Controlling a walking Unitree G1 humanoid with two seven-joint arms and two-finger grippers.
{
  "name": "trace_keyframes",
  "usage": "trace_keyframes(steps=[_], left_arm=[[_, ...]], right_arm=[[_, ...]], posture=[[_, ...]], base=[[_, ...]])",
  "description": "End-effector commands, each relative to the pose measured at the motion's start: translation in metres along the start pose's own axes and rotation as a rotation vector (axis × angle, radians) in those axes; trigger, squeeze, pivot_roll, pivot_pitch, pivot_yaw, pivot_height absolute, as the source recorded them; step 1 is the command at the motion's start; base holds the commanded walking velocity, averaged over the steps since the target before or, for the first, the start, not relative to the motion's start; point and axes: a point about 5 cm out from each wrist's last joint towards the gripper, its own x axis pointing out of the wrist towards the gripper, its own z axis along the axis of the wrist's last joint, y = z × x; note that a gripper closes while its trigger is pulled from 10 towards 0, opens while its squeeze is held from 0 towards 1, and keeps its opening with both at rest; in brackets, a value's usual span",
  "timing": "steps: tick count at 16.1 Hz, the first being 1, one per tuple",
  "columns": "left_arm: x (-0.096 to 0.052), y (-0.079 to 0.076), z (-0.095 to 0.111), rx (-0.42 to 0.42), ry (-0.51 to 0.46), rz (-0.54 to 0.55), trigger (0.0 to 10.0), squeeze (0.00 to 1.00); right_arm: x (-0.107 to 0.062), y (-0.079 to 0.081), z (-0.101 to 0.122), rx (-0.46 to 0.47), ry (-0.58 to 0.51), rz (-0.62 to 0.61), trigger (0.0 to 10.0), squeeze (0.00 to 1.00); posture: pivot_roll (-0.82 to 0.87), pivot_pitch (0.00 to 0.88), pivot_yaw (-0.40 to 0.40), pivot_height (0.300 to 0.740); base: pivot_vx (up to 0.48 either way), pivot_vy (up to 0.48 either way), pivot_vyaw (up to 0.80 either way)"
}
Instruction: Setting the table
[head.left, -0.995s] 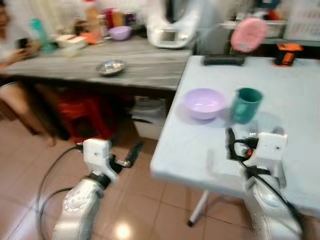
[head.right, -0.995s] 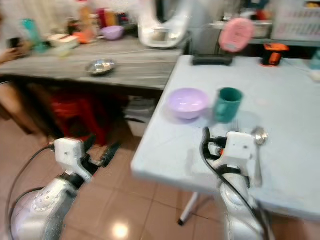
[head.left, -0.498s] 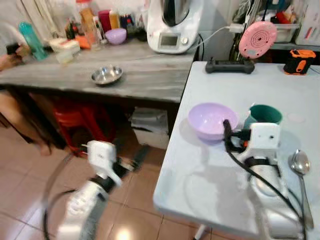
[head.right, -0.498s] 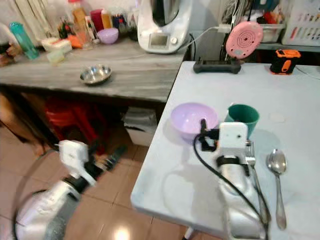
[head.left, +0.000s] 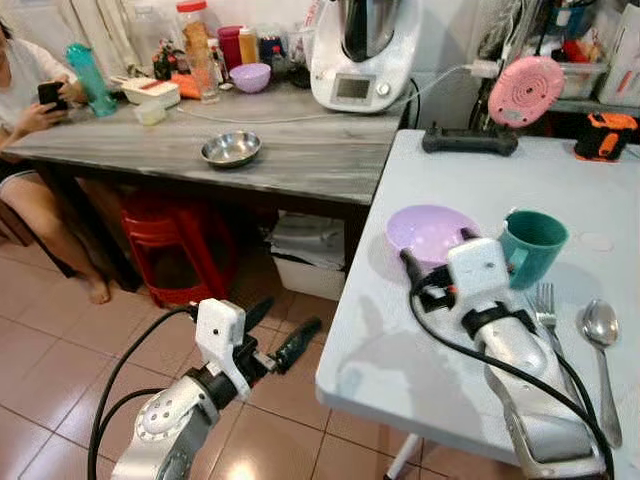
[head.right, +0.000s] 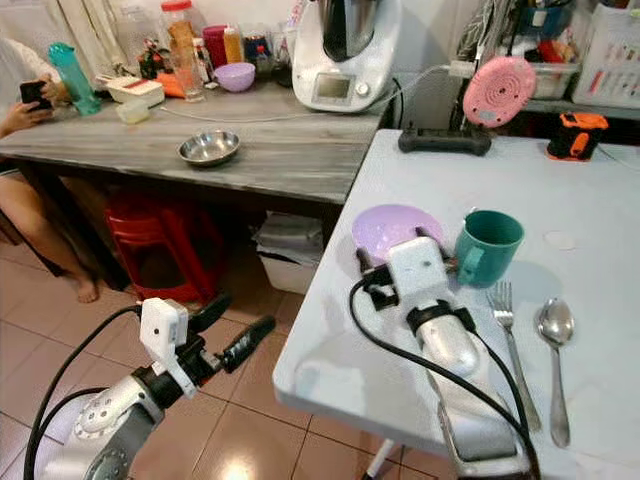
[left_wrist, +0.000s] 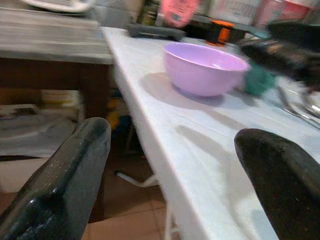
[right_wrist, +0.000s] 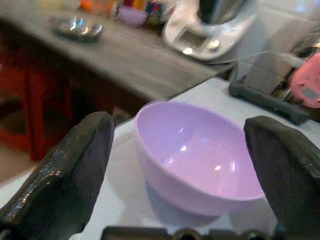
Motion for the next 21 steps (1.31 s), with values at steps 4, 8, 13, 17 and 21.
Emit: trace_keyframes(steps=[4, 8, 13, 17, 21], left_arm=[[-0.001, -0.005, 0.003, 0.033, 0.012, -0.064, 10.0, 0.0], [0.0, -0.01, 0.002, 0.001, 0.022, -0.111, 10.0, 0.0], [-0.002, -0.016, 0.007, -0.009, 0.003, -0.172, 10.0, 0.0], [-0.003, -0.016, 0.01, 0.001, 0.002, -0.193, 10.0, 0.0], [-0.003, -0.016, 0.011, -0.002, 0.011, -0.209, 10.0, 0.0]], right_arm=[[0.018, -0.01, -0.007, -0.069, 0.087, 0.09, 10.0, 0.0], [0.041, -0.015, -0.016, -0.125, 0.157, 0.215, 7.5, 0.0], [0.053, -0.012, -0.018, -0.17, 0.192, 0.345, 0.0, 0.0], [0.055, -0.013, -0.022, -0.237, 0.197, 0.393, 0.0, 0.0], [0.052, -0.016, -0.026, -0.239, 0.198, 0.411, 0.0, 0.0]], posture=[[-0.06, 0.018, 0.087, 0.74], [-0.06, 0.022, 0.086, 0.74], [-0.05, 0.024, 0.084, 0.74], [-0.05, 0.018, 0.087, 0.74], [-0.05, 0.015, 0.093, 0.74]], base=[[0.0, 0.0, 0.0], [0.0, 0.0, 0.0], [0.0, 0.0, 0.0], [0.0, 0.0, 0.0], [0.0, 0.0, 0.0]])
